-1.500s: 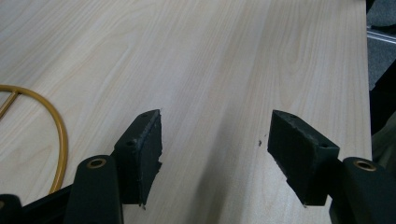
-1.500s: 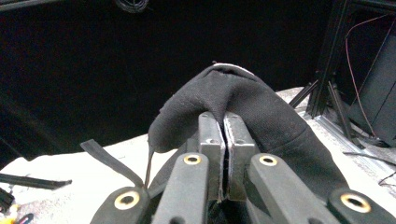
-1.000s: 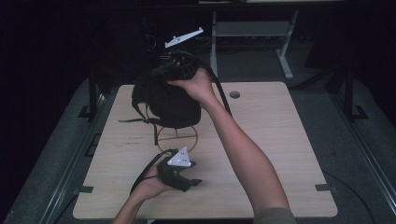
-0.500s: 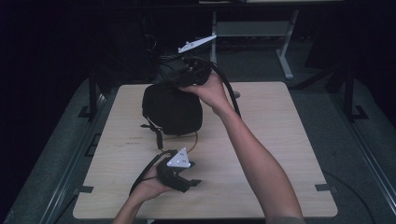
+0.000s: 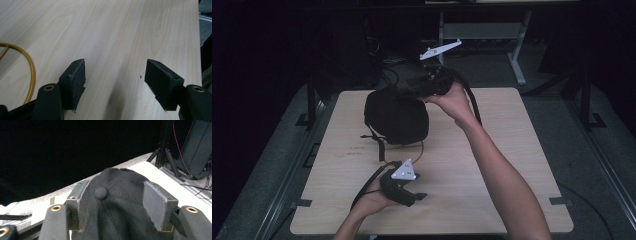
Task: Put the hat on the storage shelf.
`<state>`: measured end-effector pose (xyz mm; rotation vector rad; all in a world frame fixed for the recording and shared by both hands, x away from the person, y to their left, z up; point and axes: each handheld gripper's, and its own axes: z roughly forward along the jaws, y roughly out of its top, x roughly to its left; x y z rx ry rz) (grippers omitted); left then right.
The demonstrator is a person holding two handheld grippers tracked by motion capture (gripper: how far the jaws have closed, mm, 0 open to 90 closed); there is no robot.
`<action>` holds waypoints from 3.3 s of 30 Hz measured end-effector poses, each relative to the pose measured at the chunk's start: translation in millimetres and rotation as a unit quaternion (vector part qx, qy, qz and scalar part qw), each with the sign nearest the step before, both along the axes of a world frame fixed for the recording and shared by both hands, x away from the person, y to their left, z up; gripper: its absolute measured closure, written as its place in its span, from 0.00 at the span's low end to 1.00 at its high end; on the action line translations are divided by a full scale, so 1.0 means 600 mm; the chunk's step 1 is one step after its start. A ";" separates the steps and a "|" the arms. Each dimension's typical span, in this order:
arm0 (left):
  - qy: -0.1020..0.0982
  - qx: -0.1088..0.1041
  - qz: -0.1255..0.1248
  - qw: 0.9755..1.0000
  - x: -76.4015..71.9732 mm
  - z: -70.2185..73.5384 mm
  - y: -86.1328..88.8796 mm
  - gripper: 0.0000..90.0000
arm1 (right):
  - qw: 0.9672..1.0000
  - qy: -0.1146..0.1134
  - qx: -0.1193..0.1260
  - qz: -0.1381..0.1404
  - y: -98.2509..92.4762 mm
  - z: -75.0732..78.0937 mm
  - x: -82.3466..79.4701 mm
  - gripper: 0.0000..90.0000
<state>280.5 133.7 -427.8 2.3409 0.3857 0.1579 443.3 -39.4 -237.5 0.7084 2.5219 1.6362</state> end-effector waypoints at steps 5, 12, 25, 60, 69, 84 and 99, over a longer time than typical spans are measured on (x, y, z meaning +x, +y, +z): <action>0.000 0.001 0.001 1.000 -0.001 -0.001 -0.001 0.36 | 1.000 0.001 0.000 -0.006 -0.022 -0.004 -0.007 0.39; -0.001 0.005 0.001 1.000 -0.001 -0.002 -0.002 0.35 | 1.000 0.008 0.002 -0.008 -0.049 -0.010 -0.017 0.37; -0.004 0.010 0.003 1.000 -0.003 -0.004 -0.007 0.34 | 1.000 0.010 0.009 -0.024 -0.105 -0.027 -0.035 0.35; -0.010 0.008 0.010 1.000 -0.004 -0.015 -0.014 0.33 | 0.997 0.033 0.010 -0.067 -0.225 -0.089 -0.072 0.28; -0.008 0.010 0.010 1.000 -0.005 -0.018 -0.017 0.33 | 0.996 0.041 0.005 -0.076 -0.253 -0.109 -0.086 0.25; -0.009 0.017 0.006 1.000 -0.005 -0.018 -0.017 0.33 | 0.995 0.052 -0.003 -0.087 -0.290 -0.148 -0.115 0.22; -0.008 0.024 0.003 1.000 -0.006 -0.021 -0.020 0.33 | 0.993 0.065 -0.007 -0.097 -0.326 -0.188 -0.147 0.21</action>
